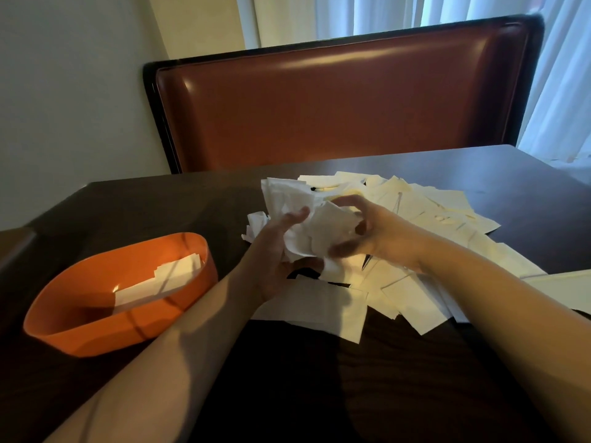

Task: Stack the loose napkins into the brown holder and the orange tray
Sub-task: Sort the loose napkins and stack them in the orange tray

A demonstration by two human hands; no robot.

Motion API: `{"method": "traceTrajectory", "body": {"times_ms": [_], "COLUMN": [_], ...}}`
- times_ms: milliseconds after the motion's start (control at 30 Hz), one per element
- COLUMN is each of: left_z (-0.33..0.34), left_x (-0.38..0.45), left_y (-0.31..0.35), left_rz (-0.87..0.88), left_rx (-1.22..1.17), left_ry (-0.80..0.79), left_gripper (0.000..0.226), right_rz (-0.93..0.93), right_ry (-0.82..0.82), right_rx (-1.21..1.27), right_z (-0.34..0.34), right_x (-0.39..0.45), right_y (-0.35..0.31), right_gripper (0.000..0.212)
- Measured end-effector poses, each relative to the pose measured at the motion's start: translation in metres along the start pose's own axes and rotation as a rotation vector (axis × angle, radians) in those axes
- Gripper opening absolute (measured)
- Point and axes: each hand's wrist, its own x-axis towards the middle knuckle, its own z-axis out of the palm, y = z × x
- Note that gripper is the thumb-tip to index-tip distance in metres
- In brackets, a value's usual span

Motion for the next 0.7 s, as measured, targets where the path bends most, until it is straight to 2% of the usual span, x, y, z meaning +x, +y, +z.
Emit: {"method": "traceTrajectory", "body": {"times_ms": [67,133,200,333,467,633,700], "left_z": [-0.001,-0.003,-0.005,-0.006,-0.006,-0.007,-0.009], "left_x": [0.001,0.002,0.004,0.006,0.007,0.009,0.010], "left_y": [-0.001,0.000,0.000,-0.002,-0.003,-0.004,-0.004], "left_rz": [0.000,0.014,0.021,0.023,0.023,0.008,-0.024], "left_rx": [-0.005,-0.007,-0.016,-0.028,-0.062,-0.113,-0.116], "left_ry": [0.017,0.022,0.026,0.041,0.049,0.110,0.111], "left_gripper": [0.010,0.012,0.014,0.017,0.019,0.038,0.048], "right_rz": [-0.027,-0.076,-0.117,-0.117,-0.125,-0.098,-0.094], "right_ry": [0.108,0.229,0.274,0.266,0.188,0.067,0.051], "right_rx": [0.063,0.162,0.190,0.274,0.385,0.649,0.655], "right_z": [0.001,-0.003,-0.007,-0.007,-0.005,-0.002,0.000], "right_x": [0.003,0.007,0.007,0.003,0.002,0.000,0.000], "right_y": [0.000,0.003,0.005,0.002,-0.002,-0.006,-0.007], "right_gripper": [0.057,0.030,0.012,0.018,0.024,0.023,0.021]}}
